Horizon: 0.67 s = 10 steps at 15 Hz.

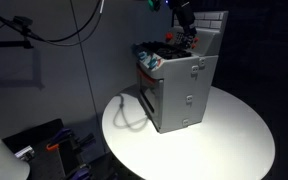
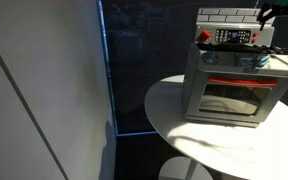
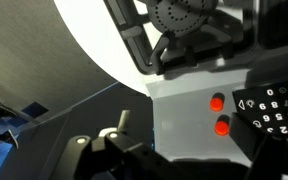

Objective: Push the top right button on toy stove

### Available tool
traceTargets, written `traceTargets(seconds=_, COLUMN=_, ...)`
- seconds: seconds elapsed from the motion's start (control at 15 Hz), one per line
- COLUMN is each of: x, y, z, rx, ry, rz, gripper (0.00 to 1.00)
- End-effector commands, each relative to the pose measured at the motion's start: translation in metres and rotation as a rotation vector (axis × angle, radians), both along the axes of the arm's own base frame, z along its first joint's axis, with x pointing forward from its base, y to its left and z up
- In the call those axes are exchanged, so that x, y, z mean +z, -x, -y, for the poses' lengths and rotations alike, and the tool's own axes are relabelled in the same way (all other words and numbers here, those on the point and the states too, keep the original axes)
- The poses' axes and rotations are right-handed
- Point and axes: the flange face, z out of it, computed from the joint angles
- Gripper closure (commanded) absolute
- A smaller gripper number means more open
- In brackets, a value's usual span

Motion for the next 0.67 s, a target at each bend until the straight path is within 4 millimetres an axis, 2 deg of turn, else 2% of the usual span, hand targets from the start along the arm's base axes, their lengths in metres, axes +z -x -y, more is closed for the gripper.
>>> traceTargets(seconds=0.0, x=0.001, y=-0.019, z=0.004, rx=-0.028, ry=0.002, rz=0.008, gripper=0.00)
traceTargets(seconds=0.33, x=-0.005, y=-0.029, z=0.007, rx=-0.039, ry=-0.006, rz=0.001, gripper=0.00)
traceTargets(seconds=0.6, x=-0.007, y=-0.028, z=0.006, rx=-0.047, ry=-0.012, rz=-0.003, gripper=0.00)
